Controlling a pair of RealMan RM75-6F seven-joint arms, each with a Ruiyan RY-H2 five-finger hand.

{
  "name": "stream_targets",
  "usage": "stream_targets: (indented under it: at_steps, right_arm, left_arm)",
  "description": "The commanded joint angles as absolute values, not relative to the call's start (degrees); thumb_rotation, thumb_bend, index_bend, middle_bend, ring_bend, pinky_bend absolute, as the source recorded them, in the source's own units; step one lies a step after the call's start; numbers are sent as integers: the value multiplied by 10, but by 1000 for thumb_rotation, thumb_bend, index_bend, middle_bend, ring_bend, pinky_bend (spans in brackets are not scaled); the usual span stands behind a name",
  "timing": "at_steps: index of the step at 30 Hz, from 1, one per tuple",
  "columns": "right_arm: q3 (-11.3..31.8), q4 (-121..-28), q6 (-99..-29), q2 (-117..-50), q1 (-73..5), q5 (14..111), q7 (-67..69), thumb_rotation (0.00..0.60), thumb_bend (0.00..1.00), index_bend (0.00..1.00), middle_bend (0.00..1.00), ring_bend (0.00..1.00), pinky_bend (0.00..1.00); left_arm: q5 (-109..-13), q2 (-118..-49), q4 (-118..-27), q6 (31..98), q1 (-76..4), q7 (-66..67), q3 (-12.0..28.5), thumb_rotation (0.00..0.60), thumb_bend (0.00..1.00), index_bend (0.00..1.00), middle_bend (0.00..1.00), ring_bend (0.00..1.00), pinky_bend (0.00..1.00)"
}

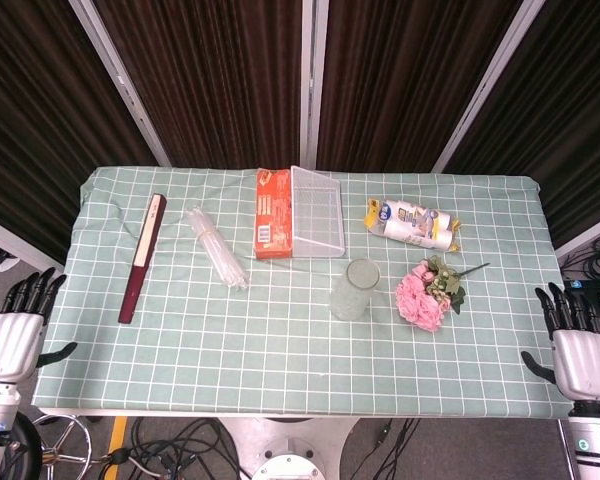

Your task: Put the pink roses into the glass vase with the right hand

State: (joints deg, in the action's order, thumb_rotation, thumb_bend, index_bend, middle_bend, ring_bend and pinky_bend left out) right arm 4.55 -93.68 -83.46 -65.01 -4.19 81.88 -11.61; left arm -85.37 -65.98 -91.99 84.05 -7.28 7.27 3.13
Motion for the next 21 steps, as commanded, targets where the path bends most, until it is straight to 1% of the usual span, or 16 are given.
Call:
stream_targets:
  at_steps: [1,4,10,12,16,18,21]
  right_arm:
    - [46,-917,-802,-654,-58,812,-112,600,97,0,0,0,0]
    - [53,-882,-759,-653,-86,807,-94,600,97,0,0,0,0]
    - [67,-781,-687,-672,-153,825,-64,600,97,0,0,0,0]
    - [62,-740,-666,-684,-175,844,-50,600,90,0,0,0,0]
    - [43,-680,-633,-705,-214,889,-17,600,29,0,0,0,0]
    - [35,-651,-631,-718,-233,917,7,600,4,0,0,0,0]
    - [24,-617,-635,-735,-256,950,39,600,0,0,0,0,0]
  left_arm:
    - [-856,-660,-921,841,-71,73,27,600,0,65,0,0,103]
    - [-853,-664,-912,838,-70,70,26,600,0,65,0,0,103]
    - [-844,-671,-899,830,-73,62,28,600,0,65,0,0,103]
    - [-847,-671,-897,830,-73,63,26,600,0,65,0,0,103]
    - [-843,-668,-899,831,-71,63,27,600,0,65,0,0,103]
    - [-842,-666,-901,833,-71,64,29,600,0,65,0,0,103]
    - [-843,-664,-904,834,-70,67,28,600,0,65,0,0,103]
